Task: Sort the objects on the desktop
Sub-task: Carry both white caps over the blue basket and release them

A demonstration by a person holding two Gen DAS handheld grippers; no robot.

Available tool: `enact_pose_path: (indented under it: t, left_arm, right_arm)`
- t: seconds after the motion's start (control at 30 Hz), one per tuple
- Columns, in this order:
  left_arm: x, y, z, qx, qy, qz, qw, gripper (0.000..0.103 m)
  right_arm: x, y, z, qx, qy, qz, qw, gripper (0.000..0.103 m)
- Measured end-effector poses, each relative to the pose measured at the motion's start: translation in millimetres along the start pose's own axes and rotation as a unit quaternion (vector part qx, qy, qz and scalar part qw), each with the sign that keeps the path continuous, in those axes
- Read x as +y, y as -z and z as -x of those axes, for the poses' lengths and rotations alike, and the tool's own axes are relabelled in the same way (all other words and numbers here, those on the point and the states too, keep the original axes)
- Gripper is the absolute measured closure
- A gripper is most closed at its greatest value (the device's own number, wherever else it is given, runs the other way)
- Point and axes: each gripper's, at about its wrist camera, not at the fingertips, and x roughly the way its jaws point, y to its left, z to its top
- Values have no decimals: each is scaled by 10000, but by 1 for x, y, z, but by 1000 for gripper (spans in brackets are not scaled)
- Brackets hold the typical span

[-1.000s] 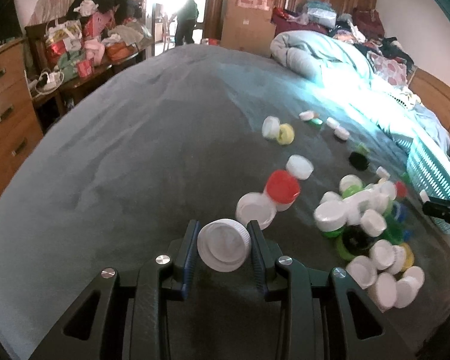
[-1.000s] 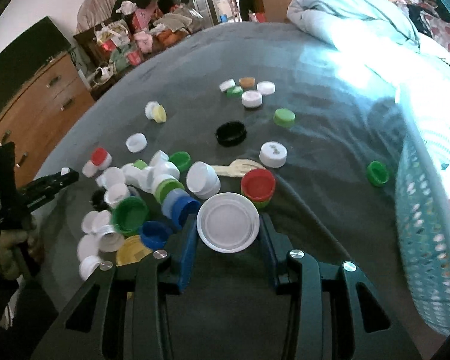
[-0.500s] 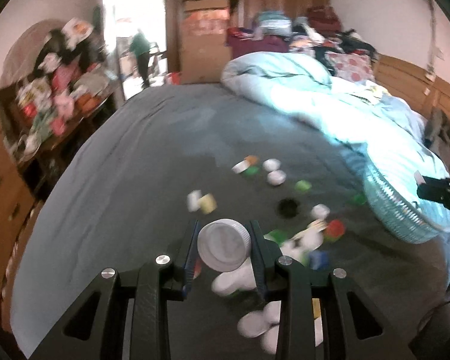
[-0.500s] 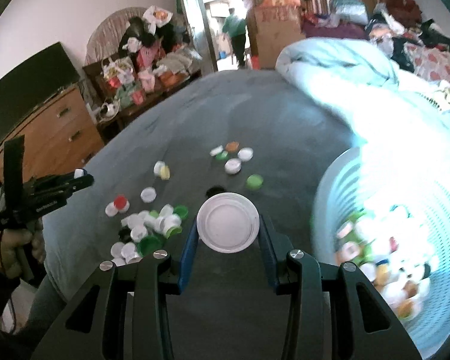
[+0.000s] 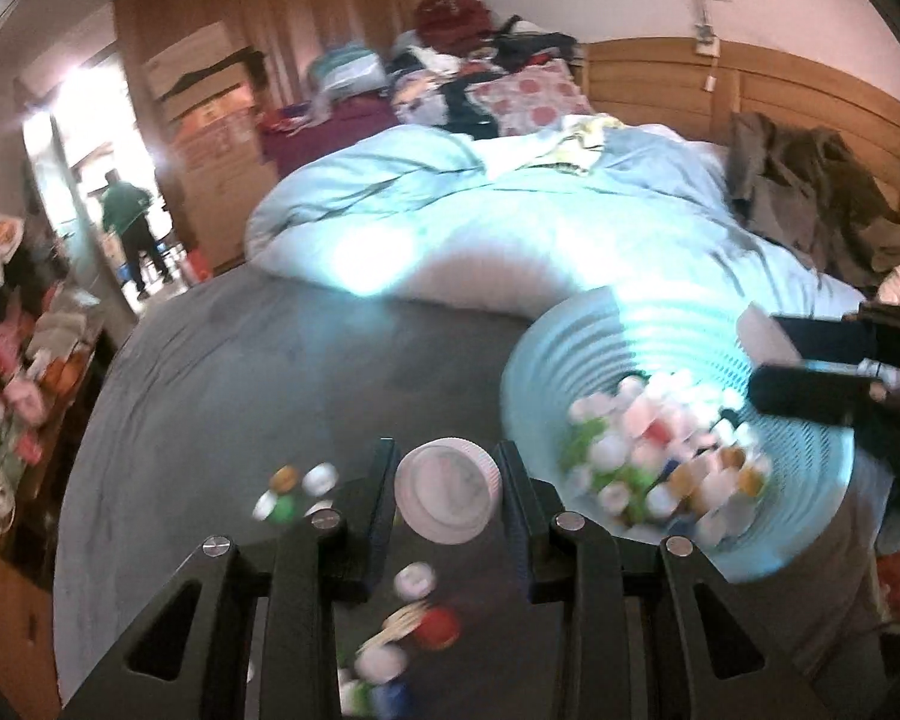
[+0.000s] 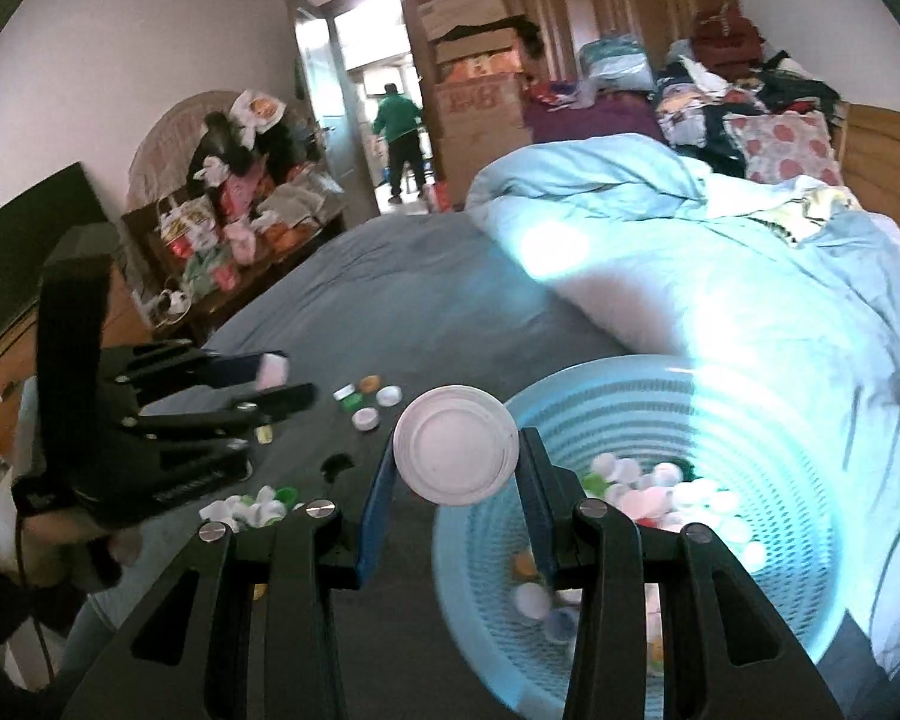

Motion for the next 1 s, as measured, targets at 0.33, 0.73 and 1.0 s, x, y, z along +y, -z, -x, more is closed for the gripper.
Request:
enact_pose_path:
  t: [0.33,0.73,1.0]
  left_arm:
    - [-65,-44,-30,191,198,-421,9987,69]
    - [-85,-50,-44,367,191,-597,9974,69]
    - [-89,-52,-46,376,207,-626,9971,69]
  right_arm:
    - [-46,-5,16,-42,196,-255,9995,68]
    - [-68,1,24,-48,242,-442,9987,68]
    - [-74,4,26,-26,259,-511,9984,68]
